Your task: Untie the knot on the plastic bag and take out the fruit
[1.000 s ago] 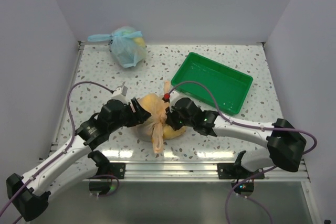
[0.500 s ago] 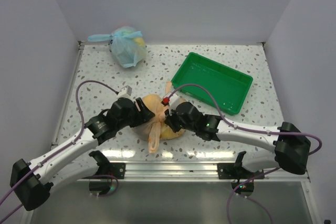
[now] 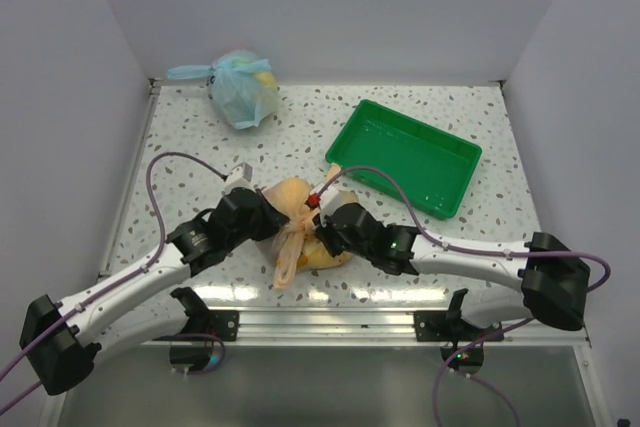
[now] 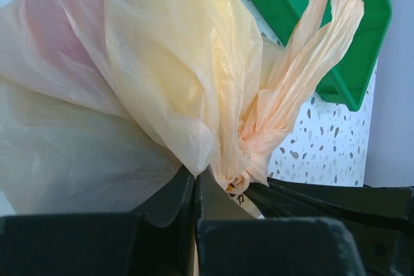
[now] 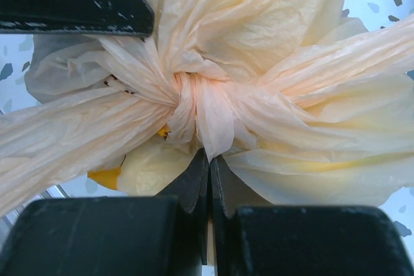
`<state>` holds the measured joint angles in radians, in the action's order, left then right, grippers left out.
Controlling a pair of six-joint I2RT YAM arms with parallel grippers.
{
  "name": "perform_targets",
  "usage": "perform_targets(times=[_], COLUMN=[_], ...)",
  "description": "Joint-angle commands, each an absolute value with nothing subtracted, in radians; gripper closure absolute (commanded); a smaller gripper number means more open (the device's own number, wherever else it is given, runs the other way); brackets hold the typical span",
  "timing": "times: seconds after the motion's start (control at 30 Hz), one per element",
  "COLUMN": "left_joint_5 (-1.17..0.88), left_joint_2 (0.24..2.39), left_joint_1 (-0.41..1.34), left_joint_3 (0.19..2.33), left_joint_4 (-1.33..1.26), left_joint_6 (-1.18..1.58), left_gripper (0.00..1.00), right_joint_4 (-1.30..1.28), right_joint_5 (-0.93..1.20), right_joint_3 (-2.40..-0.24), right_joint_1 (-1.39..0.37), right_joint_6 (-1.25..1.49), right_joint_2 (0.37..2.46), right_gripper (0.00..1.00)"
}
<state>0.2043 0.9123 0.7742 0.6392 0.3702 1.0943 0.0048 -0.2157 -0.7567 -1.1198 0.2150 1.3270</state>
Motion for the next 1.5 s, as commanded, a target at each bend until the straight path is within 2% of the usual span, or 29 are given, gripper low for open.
perform_targets(times=[0.0, 0.17, 0.4, 0.5, 0.6, 0.73, 0.77, 0.87, 1.1, 1.23, 1.47], left_joint_5=[0.308, 0.403, 0.44, 0.482, 0.474, 0.353, 0.332, 0.266, 0.221, 0.201, 0.207], left_joint_2=[0.864, 0.802, 0.732, 0.768, 0.793, 0.788, 0.787, 0.784, 0.781, 0.773, 0.762], left_joint_1=[0.778, 0.726, 0.479, 0.436, 0.428, 0.428, 0.428, 0.428, 0.428, 0.428, 0.428], left_joint_3=[0.646, 0.683, 0.732, 0.767, 0.794, 0.805, 0.811, 0.833, 0.865, 0.862, 0.856], left_joint_4=[0.359, 0.469, 0.567, 0.613, 0.634, 0.592, 0.588, 0.589, 0.618, 0.615, 0.635], left_joint_6=[1.057, 0.939, 0.695, 0.623, 0.594, 0.546, 0.526, 0.502, 0.492, 0.506, 0.515], left_gripper=[1.0, 1.0, 1.0, 1.0, 1.0, 1.0, 1.0, 1.0, 1.0, 1.0, 1.0], right_joint_4=[0.014, -0.038, -0.173, -0.235, -0.232, -0.274, -0.288, -0.336, -0.452, -0.451, -0.434], right_joint_5=[-0.299, -0.458, -0.621, -0.643, -0.574, -0.426, -0.39, -0.27, -0.138, -0.146, -0.23], right_joint_3=[-0.73, -0.684, -0.641, -0.617, -0.592, -0.682, -0.71, -0.826, -1.13, -1.189, -1.171], right_joint_1=[-1.126, -1.123, -1.091, -1.086, -1.086, -1.086, -1.086, -1.088, -1.088, -1.088, -1.085], right_joint_6=[0.227, 0.251, 0.366, 0.414, 0.404, 0.312, 0.289, 0.216, 0.088, 0.075, 0.072], right_joint_2=[1.261, 1.18, 1.052, 1.013, 0.96, 0.959, 0.966, 1.005, 1.198, 1.323, 1.405], right_gripper=[1.0, 1.0, 1.0, 1.0, 1.0, 0.74, 0.54, 0.34, 0.25, 0.25, 0.29])
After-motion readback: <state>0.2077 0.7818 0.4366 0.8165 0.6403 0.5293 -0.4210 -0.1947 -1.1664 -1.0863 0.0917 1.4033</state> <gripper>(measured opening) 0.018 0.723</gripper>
